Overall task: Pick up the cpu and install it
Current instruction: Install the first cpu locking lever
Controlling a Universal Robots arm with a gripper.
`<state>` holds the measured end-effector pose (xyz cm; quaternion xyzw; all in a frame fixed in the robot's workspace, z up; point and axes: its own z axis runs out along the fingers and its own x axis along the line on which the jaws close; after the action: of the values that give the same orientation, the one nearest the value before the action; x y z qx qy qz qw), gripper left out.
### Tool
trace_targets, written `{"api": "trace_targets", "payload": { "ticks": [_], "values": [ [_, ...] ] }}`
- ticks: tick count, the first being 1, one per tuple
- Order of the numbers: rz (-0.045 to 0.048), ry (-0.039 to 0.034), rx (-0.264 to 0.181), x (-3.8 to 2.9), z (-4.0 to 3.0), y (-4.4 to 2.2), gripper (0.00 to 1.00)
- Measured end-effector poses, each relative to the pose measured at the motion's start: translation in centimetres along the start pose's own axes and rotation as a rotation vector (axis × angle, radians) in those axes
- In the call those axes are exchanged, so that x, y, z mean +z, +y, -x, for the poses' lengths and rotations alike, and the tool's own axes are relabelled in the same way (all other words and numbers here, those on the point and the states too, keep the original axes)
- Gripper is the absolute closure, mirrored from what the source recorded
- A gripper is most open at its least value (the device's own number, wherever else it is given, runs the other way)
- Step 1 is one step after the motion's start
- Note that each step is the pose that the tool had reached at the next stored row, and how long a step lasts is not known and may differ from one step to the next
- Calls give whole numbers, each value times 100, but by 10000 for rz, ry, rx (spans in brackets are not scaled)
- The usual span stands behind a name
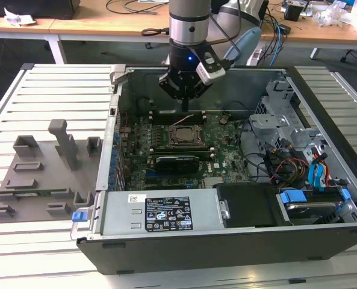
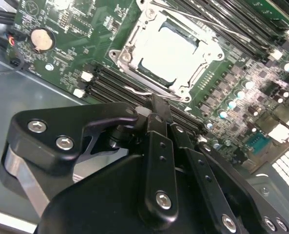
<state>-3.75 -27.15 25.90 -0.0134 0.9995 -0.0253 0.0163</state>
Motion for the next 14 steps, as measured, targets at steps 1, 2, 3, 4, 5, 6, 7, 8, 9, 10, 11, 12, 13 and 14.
{"api": "trace_targets", "payload": {
  "ticks": [1, 2, 3, 4, 5, 6, 7, 8, 9, 10, 11, 12, 13, 14],
  "values": [
    [-2, 1, 0, 6, 10, 0, 89],
    [16, 3, 1, 8, 12, 0, 89],
    [29, 1, 2, 9, 12, 1, 89],
    [30, 0, 1, 9, 12, 1, 89],
    [37, 1, 2, 9, 9, 0, 89],
    [79, 0, 5, 8, 2, 0, 89],
    [165, -4, 7, 8, -5, 0, 89],
    [313, -6, 14, 8, -25, 1, 89],
    [382, -9, 15, 12, -39, -6, 89],
    [383, -8, 16, 16, -42, -15, 89],
    [425, -9, 25, 27, -44, -34, 89],
    [435, -10, 28, 38, -46, -42, 89],
    [434, -9, 30, 46, -48, -44, 89],
    [434, -9, 29, 56, -50, -44, 89]
  ]
}}
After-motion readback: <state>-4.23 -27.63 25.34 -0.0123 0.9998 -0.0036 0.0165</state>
